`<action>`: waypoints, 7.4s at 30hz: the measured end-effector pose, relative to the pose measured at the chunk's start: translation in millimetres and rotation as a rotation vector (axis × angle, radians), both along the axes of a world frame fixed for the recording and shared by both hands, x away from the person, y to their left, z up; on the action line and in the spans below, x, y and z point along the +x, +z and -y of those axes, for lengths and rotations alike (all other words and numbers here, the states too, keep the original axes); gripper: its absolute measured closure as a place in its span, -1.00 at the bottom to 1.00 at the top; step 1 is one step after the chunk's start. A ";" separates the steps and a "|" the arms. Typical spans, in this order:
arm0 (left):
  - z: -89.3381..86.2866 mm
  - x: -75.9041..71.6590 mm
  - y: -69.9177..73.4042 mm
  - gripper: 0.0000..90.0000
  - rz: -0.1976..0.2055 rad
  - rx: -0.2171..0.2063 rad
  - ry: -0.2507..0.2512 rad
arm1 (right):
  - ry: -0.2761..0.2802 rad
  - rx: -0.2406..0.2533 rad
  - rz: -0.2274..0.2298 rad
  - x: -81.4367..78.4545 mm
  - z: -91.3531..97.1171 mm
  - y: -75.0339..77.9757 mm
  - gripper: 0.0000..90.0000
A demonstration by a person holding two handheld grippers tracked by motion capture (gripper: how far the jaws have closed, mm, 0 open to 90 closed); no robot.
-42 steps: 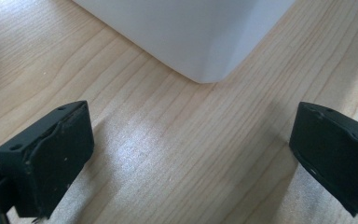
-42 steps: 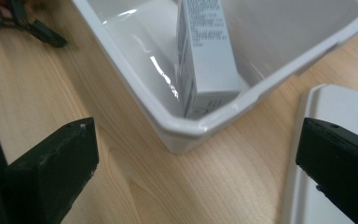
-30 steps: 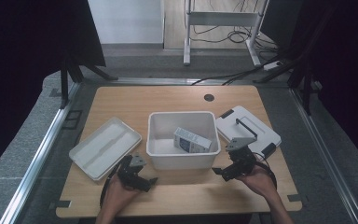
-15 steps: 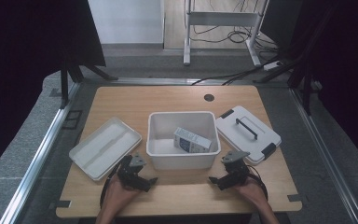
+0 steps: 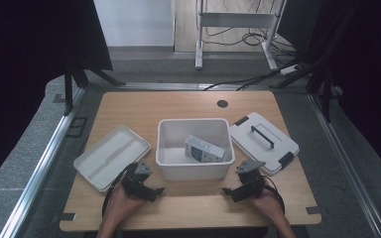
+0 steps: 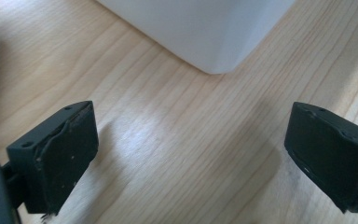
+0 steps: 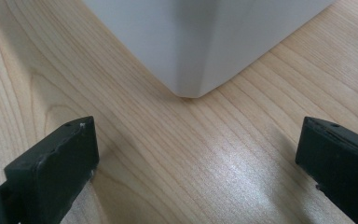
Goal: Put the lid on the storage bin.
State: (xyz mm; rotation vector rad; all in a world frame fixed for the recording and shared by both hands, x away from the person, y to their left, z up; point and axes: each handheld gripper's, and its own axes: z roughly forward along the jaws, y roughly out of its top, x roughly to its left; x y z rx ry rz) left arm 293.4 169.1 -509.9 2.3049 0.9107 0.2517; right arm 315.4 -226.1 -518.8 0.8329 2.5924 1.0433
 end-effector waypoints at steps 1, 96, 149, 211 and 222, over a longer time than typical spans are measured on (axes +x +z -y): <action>-1.6 0.7 2.6 -0.92 -0.002 0.005 -0.004 | 0.000 0.000 0.000 0.0 0.0 0.0 -1.00; -9.9 119.2 201.8 0.98 -0.118 0.414 -0.416 | -0.003 0.001 -0.003 0.0 0.0 0.1 -1.00; 129.9 136.6 154.0 0.00 -0.064 0.280 -0.483 | -0.003 -0.020 -0.016 0.9 -1.5 1.9 -1.00; -15.0 -14.1 -11.1 -1.00 0.043 -0.025 0.016 | -0.196 -0.537 -0.267 180.9 53.7 80.4 0.57; -14.8 -14.1 -11.1 -1.00 0.042 -0.025 0.018 | -0.143 -0.536 -0.292 184.2 67.9 94.0 0.87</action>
